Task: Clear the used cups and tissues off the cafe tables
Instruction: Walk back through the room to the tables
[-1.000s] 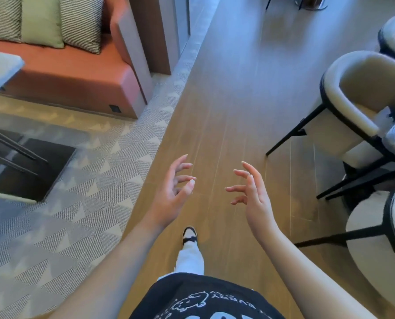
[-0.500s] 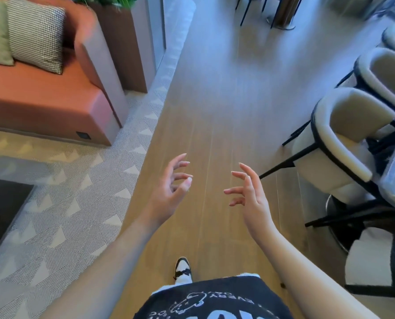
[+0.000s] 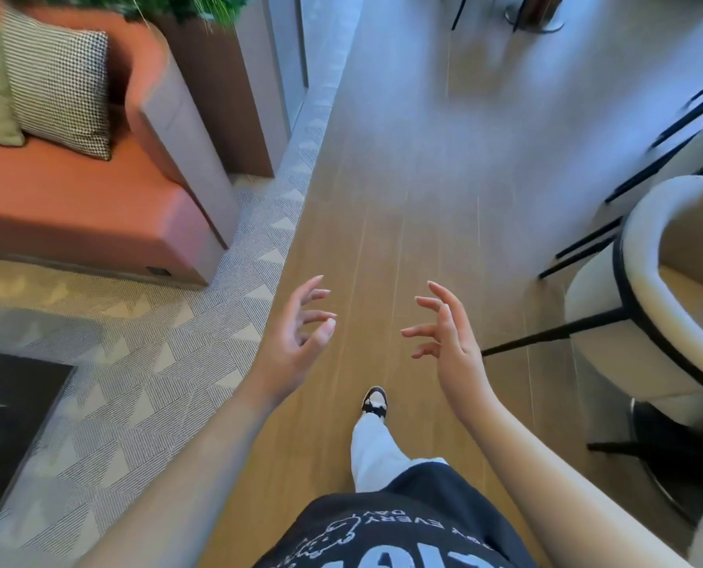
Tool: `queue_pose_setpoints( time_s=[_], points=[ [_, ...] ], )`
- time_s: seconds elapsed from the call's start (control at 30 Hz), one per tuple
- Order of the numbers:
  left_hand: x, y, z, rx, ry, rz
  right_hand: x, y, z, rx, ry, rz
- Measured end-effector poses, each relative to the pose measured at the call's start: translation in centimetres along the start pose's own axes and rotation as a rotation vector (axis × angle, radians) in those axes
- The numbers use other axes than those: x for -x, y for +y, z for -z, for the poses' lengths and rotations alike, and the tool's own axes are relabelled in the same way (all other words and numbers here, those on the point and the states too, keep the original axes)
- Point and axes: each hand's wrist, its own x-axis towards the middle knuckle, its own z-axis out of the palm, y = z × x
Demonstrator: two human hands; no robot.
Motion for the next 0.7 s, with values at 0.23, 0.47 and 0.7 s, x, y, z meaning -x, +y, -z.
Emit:
queue_pose_setpoints(
  time_s=[0.23, 0.47, 0.7],
  points=[
    [-13.5, 2.6, -0.2, -0.059, -0.012, 0.034, -14.1, -1.1, -0.2, -0.046, -0.046, -0.036],
    [-24.4, 5.5, -1.8, -0.09, 0.01, -0.006, -24.7, -3.4, -0.1, -0.049, -0.086, -0.043],
    [-34.6, 5.9, -2.2, -0.127, -0.047, -0.041, -33.9, -4.1, 0.4, -0.041, -0.058, -0.063]
  ],
)
